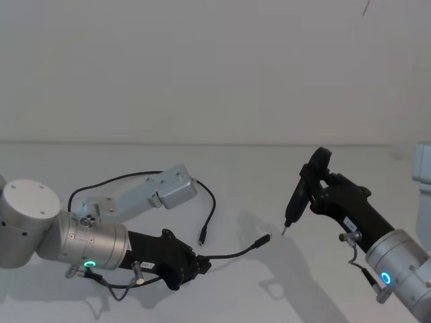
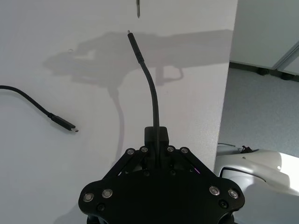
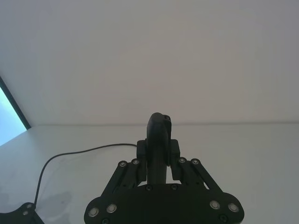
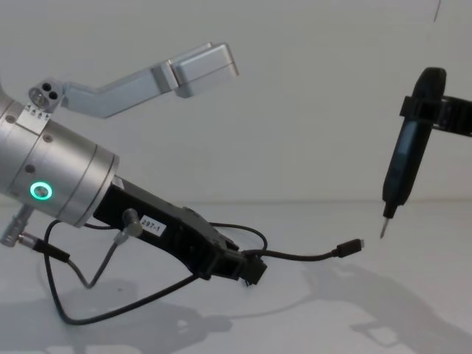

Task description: Pick up the data cable with the one hand.

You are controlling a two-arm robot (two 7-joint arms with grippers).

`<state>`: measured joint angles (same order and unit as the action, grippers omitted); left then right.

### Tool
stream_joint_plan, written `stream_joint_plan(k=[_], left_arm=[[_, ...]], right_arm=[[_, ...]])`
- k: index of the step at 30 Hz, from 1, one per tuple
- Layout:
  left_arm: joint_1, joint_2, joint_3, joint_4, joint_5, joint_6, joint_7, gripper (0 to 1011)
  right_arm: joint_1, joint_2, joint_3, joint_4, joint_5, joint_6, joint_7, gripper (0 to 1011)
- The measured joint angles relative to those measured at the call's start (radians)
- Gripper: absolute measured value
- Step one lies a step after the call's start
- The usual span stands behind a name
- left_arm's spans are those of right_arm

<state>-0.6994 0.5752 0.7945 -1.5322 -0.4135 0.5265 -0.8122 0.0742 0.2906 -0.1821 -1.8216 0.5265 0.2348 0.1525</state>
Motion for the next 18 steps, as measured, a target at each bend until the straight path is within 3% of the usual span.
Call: stream_joint_plan(k=[18], left_arm=[[0.001,0.006,-0.001,-0.006,-0.001,-0.005,-0.003,40]], right_arm=[[0.01,0.002,-0.022,0.029,0.022,-0.011,0.012,279]])
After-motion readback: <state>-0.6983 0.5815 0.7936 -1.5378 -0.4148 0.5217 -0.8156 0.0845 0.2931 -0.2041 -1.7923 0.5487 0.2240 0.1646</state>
